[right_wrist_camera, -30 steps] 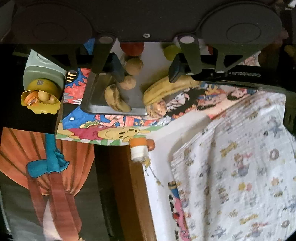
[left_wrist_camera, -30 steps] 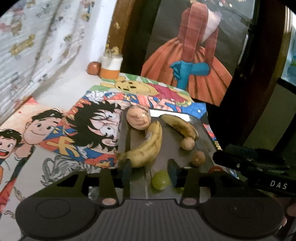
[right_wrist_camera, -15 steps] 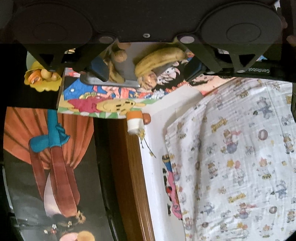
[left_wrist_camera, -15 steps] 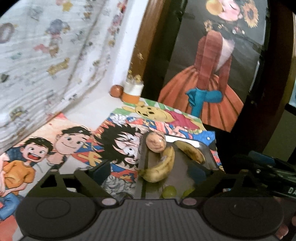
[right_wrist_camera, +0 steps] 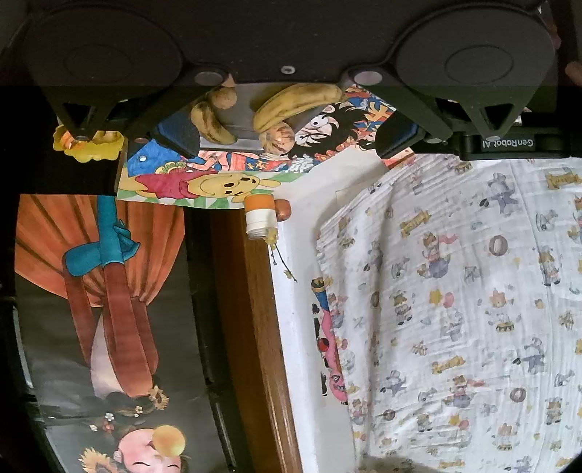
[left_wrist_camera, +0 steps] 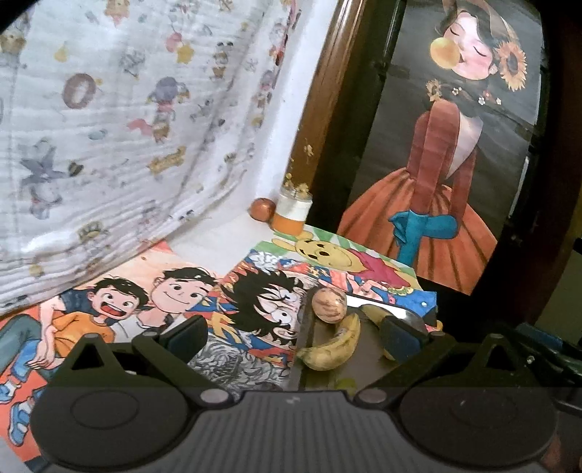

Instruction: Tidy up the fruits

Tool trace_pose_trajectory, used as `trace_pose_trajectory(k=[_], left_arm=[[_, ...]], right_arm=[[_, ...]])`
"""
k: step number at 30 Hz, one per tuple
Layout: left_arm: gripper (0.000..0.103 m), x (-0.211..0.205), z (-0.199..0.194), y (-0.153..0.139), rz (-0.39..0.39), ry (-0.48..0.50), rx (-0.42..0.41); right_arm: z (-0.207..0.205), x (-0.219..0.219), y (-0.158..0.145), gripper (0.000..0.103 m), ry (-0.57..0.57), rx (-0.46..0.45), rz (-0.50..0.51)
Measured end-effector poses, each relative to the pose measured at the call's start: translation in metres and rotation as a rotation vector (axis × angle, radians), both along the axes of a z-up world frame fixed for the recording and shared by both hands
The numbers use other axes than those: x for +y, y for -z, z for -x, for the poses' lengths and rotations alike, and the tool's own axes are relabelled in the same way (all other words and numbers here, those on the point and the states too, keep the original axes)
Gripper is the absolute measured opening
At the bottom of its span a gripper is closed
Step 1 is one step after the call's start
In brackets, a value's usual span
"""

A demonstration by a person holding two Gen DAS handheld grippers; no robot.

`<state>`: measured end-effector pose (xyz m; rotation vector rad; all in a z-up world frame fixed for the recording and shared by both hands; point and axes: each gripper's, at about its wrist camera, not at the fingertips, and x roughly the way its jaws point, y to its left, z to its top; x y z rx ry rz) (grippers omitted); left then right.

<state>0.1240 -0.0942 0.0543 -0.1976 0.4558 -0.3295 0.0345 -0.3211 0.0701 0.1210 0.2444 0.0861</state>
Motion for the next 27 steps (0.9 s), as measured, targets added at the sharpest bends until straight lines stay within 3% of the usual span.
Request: trace_pose_trajectory(k=[10,15,27], left_arm=[[0.103,0.004,0.026,0.003,-0.027,-0.024,-0.028],[0.103,0.008,0.041,0.005,-0.023,-0.062,-0.055],[0.103,0.018,0.067,0.015,-0.096,-0.006,-0.038]], right_arm=[[0.026,0.009,0.008,0.102,0.058,-0.003,-0.061],[0.040,0.019,0.014,0.102,0.109,-0.014,-0.034],[0.061,0.043,0.033,0.102,0.161,0.030,0.012]])
